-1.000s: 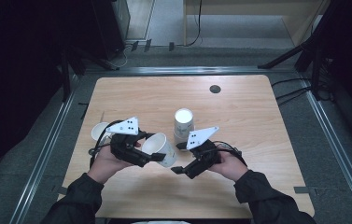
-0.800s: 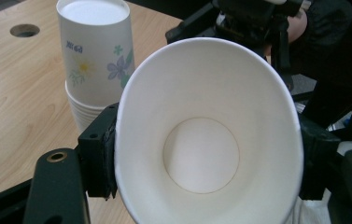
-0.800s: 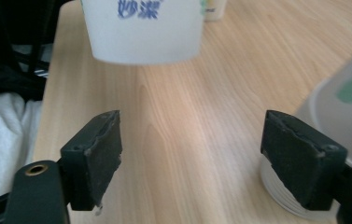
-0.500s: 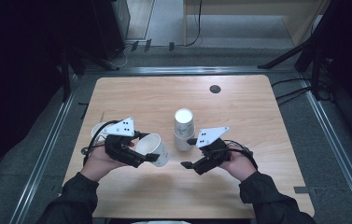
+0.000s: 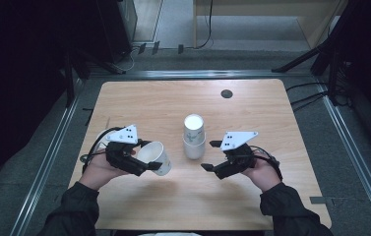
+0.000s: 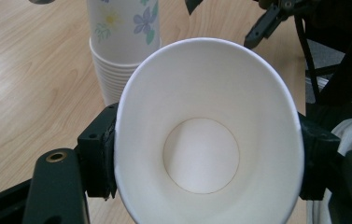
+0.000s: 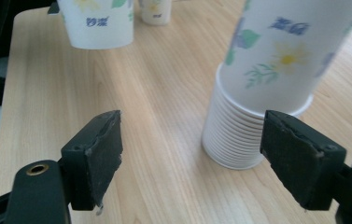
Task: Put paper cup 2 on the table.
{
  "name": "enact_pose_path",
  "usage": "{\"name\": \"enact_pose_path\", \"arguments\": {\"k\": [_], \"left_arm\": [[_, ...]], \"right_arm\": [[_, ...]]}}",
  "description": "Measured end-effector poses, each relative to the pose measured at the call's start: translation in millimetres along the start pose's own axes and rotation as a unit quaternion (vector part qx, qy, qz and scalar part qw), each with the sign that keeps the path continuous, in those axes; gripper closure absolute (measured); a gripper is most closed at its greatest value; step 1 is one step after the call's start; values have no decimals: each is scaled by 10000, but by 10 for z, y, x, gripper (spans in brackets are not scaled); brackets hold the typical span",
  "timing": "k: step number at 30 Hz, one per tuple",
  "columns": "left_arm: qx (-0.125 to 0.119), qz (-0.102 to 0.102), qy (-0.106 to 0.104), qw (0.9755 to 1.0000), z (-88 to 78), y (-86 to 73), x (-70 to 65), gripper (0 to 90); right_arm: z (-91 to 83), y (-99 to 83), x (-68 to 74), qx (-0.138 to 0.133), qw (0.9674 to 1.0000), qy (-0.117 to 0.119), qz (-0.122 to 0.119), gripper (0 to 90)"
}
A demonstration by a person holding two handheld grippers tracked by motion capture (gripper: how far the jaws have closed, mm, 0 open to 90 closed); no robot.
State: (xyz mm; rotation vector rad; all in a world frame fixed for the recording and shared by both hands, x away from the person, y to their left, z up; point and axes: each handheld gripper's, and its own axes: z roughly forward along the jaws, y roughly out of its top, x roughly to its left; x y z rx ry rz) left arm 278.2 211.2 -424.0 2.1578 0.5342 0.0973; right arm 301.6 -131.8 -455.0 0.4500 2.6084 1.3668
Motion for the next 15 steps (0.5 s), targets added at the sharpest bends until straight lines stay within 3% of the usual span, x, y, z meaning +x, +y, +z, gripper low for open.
{"name": "enact_pose_path", "arguments": {"k": [15], "left_arm": [[133, -109, 140, 9998, -77, -138, 47, 261]], "right_arm": [[-86, -32, -176, -12, 9999, -107, 117, 213]]}}
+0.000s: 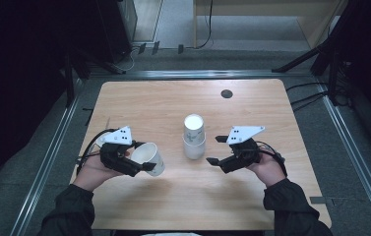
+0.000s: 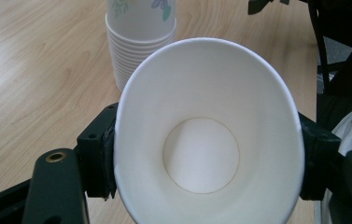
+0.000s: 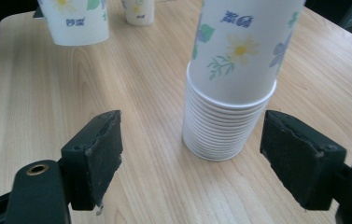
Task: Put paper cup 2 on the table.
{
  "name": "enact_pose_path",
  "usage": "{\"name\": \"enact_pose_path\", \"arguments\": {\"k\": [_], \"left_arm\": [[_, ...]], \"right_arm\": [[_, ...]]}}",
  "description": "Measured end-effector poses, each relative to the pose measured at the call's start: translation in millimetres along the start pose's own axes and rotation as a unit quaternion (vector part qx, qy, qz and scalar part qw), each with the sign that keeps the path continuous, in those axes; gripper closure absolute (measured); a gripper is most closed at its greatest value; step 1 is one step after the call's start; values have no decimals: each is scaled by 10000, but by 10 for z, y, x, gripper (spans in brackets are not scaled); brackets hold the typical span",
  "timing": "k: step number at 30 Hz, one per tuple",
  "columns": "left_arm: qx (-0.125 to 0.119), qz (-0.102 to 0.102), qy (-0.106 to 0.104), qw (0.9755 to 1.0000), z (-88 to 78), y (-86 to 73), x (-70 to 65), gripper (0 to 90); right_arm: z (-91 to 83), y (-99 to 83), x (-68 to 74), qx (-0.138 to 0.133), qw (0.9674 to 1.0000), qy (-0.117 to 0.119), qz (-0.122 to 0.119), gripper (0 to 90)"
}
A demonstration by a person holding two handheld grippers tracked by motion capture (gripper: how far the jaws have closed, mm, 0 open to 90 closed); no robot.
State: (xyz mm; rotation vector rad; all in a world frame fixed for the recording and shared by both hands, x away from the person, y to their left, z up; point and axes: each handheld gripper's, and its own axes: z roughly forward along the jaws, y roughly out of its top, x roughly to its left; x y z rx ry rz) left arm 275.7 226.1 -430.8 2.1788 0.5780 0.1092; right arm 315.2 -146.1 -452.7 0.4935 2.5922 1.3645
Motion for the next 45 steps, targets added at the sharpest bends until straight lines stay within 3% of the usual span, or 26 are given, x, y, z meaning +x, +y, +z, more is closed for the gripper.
{"name": "enact_pose_path", "arguments": {"k": [12, 23, 37, 45], "left_arm": [[142, -22, 67, 9999, -38, -133, 3, 256], [270, -195, 130, 9994, -36, -332, 71, 256], [613, -178, 177, 9978, -21, -534, 156, 252], [742, -228, 338, 9964, -4, -631, 242, 246]], "right_arm": [[-3, -35, -181, 78, 9998, -144, 128, 213], [-12, -38, -281, 35, 9995, -241, 215, 213], [-15, -42, -310, 45, 9993, -284, 245, 213], [-2, -43, -305, 83, 9993, -283, 233, 213]]}}
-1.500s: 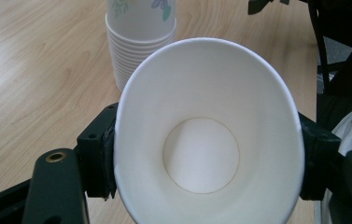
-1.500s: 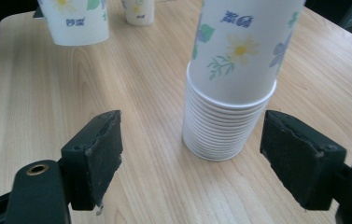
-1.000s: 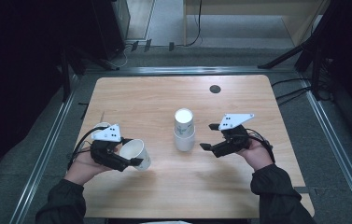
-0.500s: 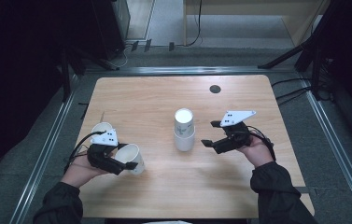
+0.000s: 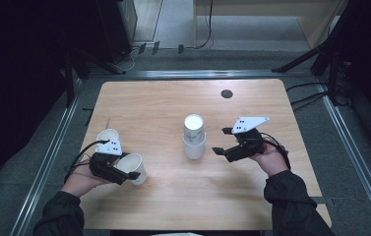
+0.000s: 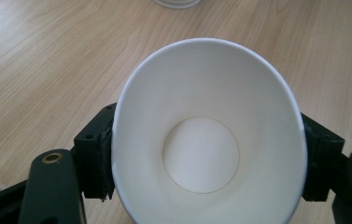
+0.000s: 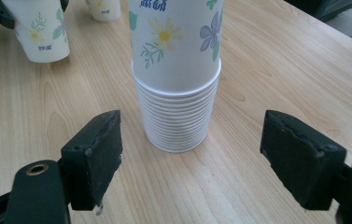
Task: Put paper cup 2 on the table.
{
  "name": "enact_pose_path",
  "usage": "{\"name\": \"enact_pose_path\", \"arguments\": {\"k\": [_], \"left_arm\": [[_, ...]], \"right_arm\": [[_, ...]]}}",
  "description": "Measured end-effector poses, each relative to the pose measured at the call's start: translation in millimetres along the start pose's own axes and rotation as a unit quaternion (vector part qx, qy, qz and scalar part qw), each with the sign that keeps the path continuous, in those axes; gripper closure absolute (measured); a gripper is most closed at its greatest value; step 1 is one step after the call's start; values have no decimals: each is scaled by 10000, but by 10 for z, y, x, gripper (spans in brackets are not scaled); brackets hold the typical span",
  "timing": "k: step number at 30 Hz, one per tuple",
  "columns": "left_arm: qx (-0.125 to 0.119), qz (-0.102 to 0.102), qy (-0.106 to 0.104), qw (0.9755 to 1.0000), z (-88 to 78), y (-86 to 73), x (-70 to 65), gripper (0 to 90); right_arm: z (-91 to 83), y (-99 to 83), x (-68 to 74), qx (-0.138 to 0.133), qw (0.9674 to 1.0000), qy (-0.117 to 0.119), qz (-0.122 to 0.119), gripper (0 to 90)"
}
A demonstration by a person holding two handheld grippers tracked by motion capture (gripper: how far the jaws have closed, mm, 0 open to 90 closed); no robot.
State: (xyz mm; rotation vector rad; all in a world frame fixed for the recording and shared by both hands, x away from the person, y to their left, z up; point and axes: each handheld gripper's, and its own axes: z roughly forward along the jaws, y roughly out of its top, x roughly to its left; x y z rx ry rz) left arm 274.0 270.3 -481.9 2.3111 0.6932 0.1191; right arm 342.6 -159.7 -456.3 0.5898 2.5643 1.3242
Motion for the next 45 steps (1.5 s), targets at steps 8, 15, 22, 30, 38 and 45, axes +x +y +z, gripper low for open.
{"name": "enact_pose_path", "arguments": {"k": [8, 15, 22, 30, 38, 45], "left_arm": [[103, -73, 151, 9998, 6, -50, 65, 237], [244, -75, 255, 9993, 36, -71, 84, 229], [343, -77, 284, 9990, 69, -74, 80, 215], [375, -85, 290, 9988, 91, -72, 72, 196], [441, -188, 222, 9986, 123, -41, 58, 126], [387, -212, 126, 9989, 96, -23, 44, 126]], "right_arm": [[10, -2, 6, 27, 10000, 10, -10, 213], [15, -3, 7, 39, 10000, 15, -20, 213], [19, -3, 11, 47, 10000, 12, -26, 213], [20, -3, 12, 48, 10000, 12, -33, 213], [28, -1, 18, 55, 10000, 29, -53, 213], [35, -1, 25, 85, 9999, 42, -79, 213]]}}
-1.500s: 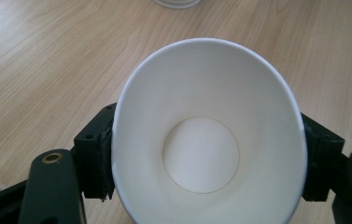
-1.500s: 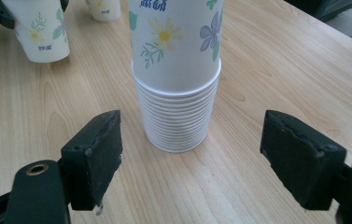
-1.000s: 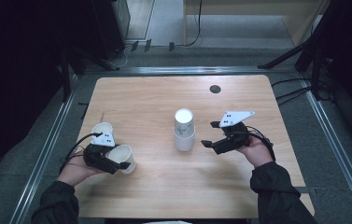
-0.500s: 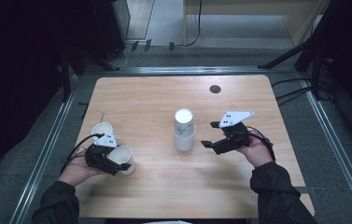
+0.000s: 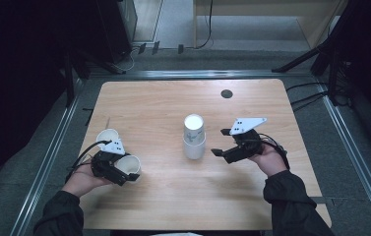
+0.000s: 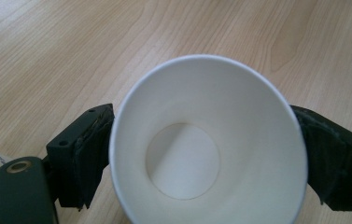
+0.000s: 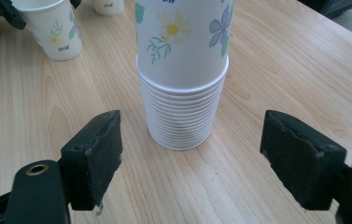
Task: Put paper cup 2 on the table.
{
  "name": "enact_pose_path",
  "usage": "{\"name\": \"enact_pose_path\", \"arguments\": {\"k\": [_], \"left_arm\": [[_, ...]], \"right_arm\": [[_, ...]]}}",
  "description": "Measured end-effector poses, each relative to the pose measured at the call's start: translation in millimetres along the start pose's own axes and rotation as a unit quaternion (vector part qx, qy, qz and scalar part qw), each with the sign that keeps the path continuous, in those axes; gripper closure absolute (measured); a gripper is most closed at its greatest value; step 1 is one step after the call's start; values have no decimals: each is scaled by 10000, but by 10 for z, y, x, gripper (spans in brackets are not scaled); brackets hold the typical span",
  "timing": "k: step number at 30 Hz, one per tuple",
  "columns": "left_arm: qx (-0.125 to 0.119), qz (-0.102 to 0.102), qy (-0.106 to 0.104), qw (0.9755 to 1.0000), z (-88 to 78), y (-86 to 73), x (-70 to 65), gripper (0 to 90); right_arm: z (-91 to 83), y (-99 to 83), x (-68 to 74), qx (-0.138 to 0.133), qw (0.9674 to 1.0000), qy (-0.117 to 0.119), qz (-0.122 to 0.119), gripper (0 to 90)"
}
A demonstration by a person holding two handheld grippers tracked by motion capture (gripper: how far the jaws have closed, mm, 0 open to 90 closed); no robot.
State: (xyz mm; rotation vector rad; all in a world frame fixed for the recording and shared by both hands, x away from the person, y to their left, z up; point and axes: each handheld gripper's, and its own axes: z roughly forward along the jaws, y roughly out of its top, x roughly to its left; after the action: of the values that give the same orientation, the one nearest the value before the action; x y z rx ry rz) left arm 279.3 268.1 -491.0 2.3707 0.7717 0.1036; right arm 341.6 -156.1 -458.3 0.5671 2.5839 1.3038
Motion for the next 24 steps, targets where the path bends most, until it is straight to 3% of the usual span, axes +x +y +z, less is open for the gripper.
{"name": "enact_pose_path", "arguments": {"k": [20, 24], "left_arm": [[-485, -3, -13, 9988, -277, 100, -32, 105], [-672, -119, -77, 9976, -369, 122, -26, 105]], "right_arm": [[8, -1, 5, 23, 10000, 43, 1, 213], [11, -3, 7, 30, 10000, 45, -11, 213]]}}
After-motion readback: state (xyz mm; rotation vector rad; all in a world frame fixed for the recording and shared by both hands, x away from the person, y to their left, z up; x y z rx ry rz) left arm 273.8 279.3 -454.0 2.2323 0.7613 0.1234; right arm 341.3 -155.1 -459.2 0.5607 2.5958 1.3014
